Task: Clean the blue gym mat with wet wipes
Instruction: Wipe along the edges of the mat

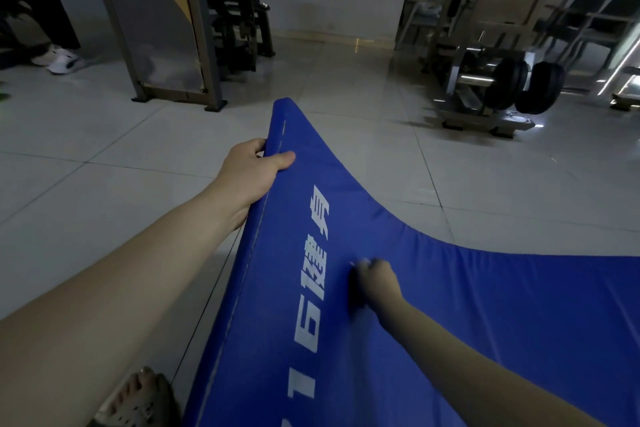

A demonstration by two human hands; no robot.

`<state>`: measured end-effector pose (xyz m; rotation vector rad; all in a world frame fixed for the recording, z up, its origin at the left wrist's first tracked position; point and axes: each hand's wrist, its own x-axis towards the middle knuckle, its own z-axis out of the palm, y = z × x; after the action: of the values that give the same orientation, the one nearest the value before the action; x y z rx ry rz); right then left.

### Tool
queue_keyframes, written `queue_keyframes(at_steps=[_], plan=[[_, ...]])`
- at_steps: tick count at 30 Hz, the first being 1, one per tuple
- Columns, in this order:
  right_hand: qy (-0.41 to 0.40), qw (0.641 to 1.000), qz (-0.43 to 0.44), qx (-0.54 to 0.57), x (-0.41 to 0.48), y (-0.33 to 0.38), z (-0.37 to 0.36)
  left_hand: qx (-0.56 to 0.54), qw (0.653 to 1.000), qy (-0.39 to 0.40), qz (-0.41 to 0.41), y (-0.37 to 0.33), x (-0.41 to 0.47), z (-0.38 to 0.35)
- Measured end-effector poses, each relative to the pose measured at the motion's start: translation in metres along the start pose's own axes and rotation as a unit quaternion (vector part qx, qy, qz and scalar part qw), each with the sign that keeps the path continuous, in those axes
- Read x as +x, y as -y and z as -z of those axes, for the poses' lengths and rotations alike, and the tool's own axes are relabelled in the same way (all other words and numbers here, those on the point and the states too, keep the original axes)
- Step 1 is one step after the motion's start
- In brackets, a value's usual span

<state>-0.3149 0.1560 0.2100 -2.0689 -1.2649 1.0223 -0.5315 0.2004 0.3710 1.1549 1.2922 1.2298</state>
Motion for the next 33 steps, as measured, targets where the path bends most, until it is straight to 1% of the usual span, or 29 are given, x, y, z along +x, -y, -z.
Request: queue_keyframes(at_steps=[1, 2, 3, 4, 5, 7, 8, 9, 10, 12, 14, 16, 17, 18, 19, 20, 21, 23, 24, 26, 27, 28, 29, 30, 31, 32, 33], plan=[[-0.004, 0.997, 0.073, 0.041, -0.019, 0.021, -0.010, 0.005, 1.000, -0.007, 0.001, 0.002, 0.000, 0.000], [-0.004, 0.984, 0.154, 0.086, -0.042, 0.044, -0.017, 0.011, 1.000, -0.012, 0.002, 0.002, -0.001, -0.001], [0.000, 0.963, 0.239, 0.123, -0.065, 0.064, -0.021, 0.015, 1.000, -0.015, 0.004, 0.001, -0.001, -0.001], [0.002, 0.940, 0.314, 0.137, -0.085, 0.079, -0.023, 0.015, 1.000, -0.017, 0.005, 0.001, -0.002, -0.002], [-0.006, 0.916, 0.379, 0.130, -0.100, 0.087, -0.021, 0.014, 1.000, -0.017, 0.004, 0.000, -0.002, -0.003], [-0.043, 0.874, 0.478, 0.082, -0.108, 0.088, -0.014, 0.014, 1.000, -0.014, -0.011, -0.003, -0.005, -0.004], [-0.063, 0.856, 0.511, 0.043, -0.103, 0.083, -0.011, 0.017, 1.000, -0.012, -0.021, -0.004, -0.006, -0.004], [-0.080, 0.849, 0.523, 0.008, -0.093, 0.075, -0.011, 0.023, 0.999, -0.010, -0.030, -0.005, -0.007, -0.005], [-0.094, 0.857, 0.507, -0.010, -0.082, 0.067, -0.013, 0.029, 0.999, -0.009, -0.037, -0.005, -0.008, -0.004], [-0.112, 0.903, 0.414, 0.009, -0.056, 0.045, -0.020, 0.036, 0.998, -0.013, -0.043, -0.007, -0.008, -0.001], [-0.117, 0.951, 0.285, 0.011, -0.029, 0.015, -0.021, 0.031, 0.998, -0.019, -0.041, -0.008, -0.007, 0.003], [-0.091, 0.988, 0.125, -0.021, -0.011, -0.015, -0.017, 0.024, 0.999, -0.019, -0.037, -0.008, -0.005, 0.004], [-0.073, 0.996, 0.047, -0.024, -0.008, -0.023, -0.017, 0.021, 0.999, -0.021, -0.033, -0.007, -0.005, 0.005], [-0.058, 0.998, -0.004, -0.013, -0.010, -0.024, -0.016, 0.019, 0.999, -0.022, -0.029, -0.007, -0.005, 0.003], [-0.053, 0.998, -0.022, 0.009, -0.016, -0.017, -0.018, 0.017, 0.999, -0.024, -0.025, -0.006, -0.004, 0.001], [-0.055, 0.998, -0.006, 0.031, -0.027, -0.003, -0.020, 0.016, 0.999, -0.027, -0.023, -0.005, -0.003, -0.001], [-0.057, 0.996, 0.037, 0.058, -0.041, 0.014, -0.023, 0.018, 0.999, -0.033, -0.023, -0.004, -0.002, -0.003], [-0.048, 0.976, 0.175, 0.123, -0.081, 0.054, -0.030, 0.022, 0.999, -0.043, -0.020, -0.003, 0.000, -0.007], [-0.037, 0.954, 0.264, 0.138, -0.103, 0.069, -0.032, 0.022, 0.999, -0.046, -0.015, -0.003, 0.000, -0.009], [-0.047, 0.884, 0.456, 0.093, -0.132, 0.083, -0.030, 0.017, 0.999, -0.047, -0.006, -0.004, 0.000, -0.012], [-0.062, 0.847, 0.526, 0.050, -0.132, 0.079, -0.028, 0.018, 0.999, -0.047, -0.007, -0.005, -0.001, -0.013], [-0.082, 0.816, 0.572, 0.003, -0.122, 0.070, -0.026, 0.023, 0.999, -0.045, -0.012, -0.006, -0.001, -0.013], [-0.094, 0.807, 0.582, -0.036, -0.106, 0.056, -0.024, 0.031, 0.998, -0.044, -0.020, -0.007, -0.003, -0.012], [-0.095, 0.829, 0.547, -0.066, -0.087, 0.039, -0.022, 0.038, 0.998, -0.044, -0.026, -0.009, -0.003, -0.010], [-0.097, 0.871, 0.472, -0.096, -0.069, 0.022, -0.018, 0.042, 0.998, -0.044, -0.027, -0.010, -0.004, -0.008], [-0.095, 0.916, 0.366, -0.136, -0.053, 0.007, -0.014, 0.040, 0.998, -0.045, -0.025, -0.011, -0.005, -0.006], [-0.085, 0.950, 0.253, -0.164, -0.038, -0.004, -0.008, 0.035, 0.998, -0.045, -0.022, -0.011, -0.006, -0.004]])
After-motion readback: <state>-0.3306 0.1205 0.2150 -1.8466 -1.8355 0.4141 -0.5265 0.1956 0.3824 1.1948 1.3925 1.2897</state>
